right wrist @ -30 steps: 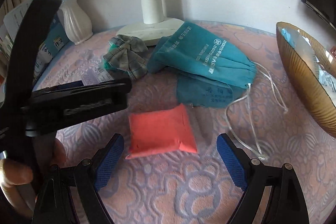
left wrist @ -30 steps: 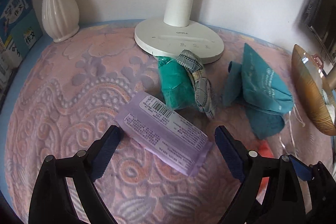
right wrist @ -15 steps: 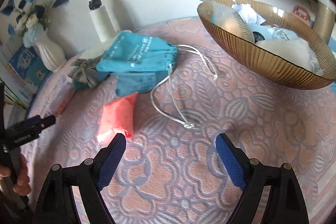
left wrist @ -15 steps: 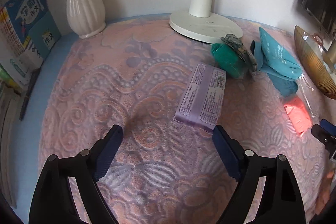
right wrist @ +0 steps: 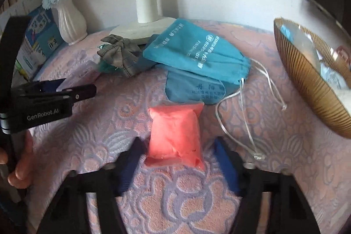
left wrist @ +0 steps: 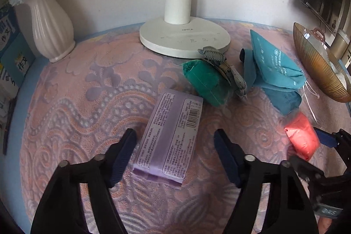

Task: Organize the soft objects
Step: 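Grasp the purple wipes pack with the left gripper while the right grasps the red pouch, then carry the purple pack and red pouch into the amber bowl and release both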

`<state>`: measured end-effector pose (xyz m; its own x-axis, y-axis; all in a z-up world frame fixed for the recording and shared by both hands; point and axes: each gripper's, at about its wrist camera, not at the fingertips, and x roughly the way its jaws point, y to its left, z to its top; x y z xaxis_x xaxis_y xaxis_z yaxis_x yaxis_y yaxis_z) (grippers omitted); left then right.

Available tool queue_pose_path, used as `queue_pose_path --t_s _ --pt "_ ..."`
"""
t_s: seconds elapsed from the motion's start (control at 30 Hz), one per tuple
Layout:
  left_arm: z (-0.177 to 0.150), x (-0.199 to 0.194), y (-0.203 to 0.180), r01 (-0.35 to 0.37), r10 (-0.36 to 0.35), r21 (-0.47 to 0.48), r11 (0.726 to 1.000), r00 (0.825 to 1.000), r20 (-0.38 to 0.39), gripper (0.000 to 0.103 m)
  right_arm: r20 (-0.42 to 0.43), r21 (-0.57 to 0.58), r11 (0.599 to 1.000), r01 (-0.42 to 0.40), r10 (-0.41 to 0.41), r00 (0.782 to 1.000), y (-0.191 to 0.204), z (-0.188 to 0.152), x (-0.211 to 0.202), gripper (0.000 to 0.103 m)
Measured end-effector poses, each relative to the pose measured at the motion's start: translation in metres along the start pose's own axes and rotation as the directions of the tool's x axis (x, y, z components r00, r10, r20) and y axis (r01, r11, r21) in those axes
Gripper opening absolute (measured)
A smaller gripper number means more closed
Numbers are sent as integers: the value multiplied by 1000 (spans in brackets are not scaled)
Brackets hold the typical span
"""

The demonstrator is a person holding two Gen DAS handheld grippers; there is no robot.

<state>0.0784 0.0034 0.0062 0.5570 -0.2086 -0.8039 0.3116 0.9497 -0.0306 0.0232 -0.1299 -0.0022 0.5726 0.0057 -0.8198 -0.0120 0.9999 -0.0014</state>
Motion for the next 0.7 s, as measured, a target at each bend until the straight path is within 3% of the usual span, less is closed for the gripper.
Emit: queue_pose_path --t_s 0.03,0.13,0.3,0.5,0.7 --pt "1 1 -1 -10 10 6 1000 1000 2 38 7 -12 1000 -8 8 1000 1 -1 -2 45" --pt "0 -3 -3 -9 9 14 1000 1000 13 37 22 -43 998 -35 36 999 6 -6 -8 41" --pt "-19 -28 -14 -16 14 44 999 999 38 37 64 -62 987 -147 151 986 9 -25 -36 41" --pt "-42 -68 -34 52 -58 71 996 995 82 37 81 -88 986 -143 150 985 11 -53 -65 41" --pt "-42 -93 -65 98 -110 108 989 988 112 37 137 -60 992 -114 122 983 -9 -62 -101 41"
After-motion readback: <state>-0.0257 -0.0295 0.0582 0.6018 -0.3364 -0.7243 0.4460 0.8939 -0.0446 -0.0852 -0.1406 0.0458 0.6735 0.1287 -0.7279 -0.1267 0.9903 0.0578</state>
